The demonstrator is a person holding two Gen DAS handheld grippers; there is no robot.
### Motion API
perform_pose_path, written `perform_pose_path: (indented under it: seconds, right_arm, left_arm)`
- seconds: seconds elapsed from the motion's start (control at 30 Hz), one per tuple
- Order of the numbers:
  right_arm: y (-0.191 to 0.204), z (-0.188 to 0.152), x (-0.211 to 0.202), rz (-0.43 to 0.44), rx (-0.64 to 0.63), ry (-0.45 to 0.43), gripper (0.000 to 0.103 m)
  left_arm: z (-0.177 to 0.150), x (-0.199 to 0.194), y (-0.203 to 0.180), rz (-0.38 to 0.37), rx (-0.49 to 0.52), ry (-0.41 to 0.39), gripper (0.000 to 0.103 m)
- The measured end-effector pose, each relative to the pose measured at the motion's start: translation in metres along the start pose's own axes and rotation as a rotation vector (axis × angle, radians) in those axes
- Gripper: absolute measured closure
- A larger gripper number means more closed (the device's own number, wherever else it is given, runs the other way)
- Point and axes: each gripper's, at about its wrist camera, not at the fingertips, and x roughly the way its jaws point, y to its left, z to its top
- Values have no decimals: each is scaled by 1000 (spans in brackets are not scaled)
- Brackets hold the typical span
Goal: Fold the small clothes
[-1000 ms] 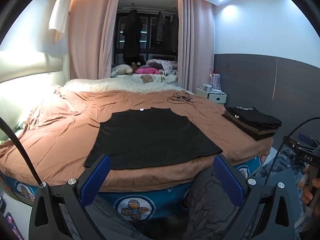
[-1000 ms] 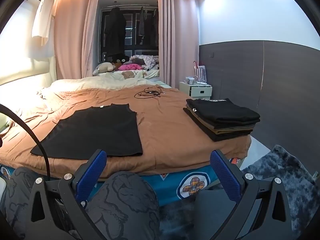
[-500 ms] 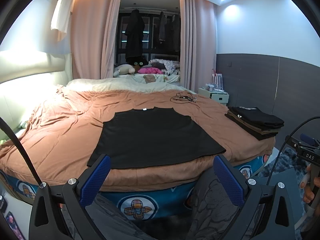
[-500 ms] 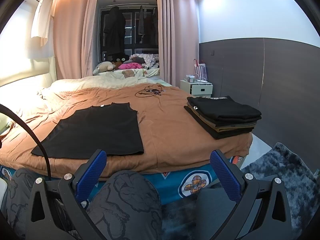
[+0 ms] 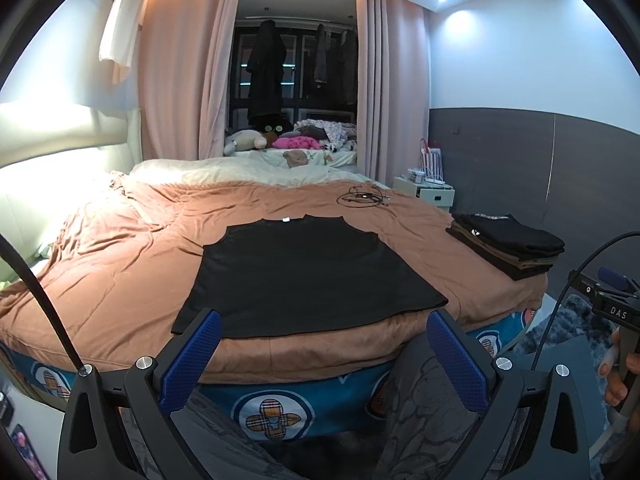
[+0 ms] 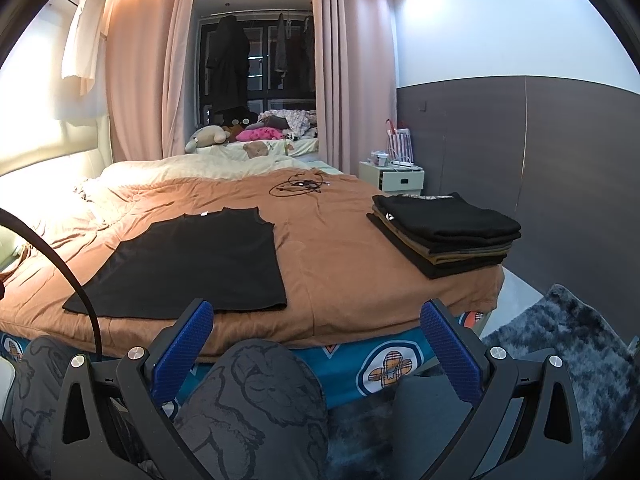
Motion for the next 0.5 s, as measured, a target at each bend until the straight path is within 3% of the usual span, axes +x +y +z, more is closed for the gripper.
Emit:
perform_pose_path:
  seconds: [0.5]
  right_arm:
    - [-3, -1, -4, -1, 5, -10, 0]
  left_arm:
    - [-1, -9, -1, -15, 1, -13, 0]
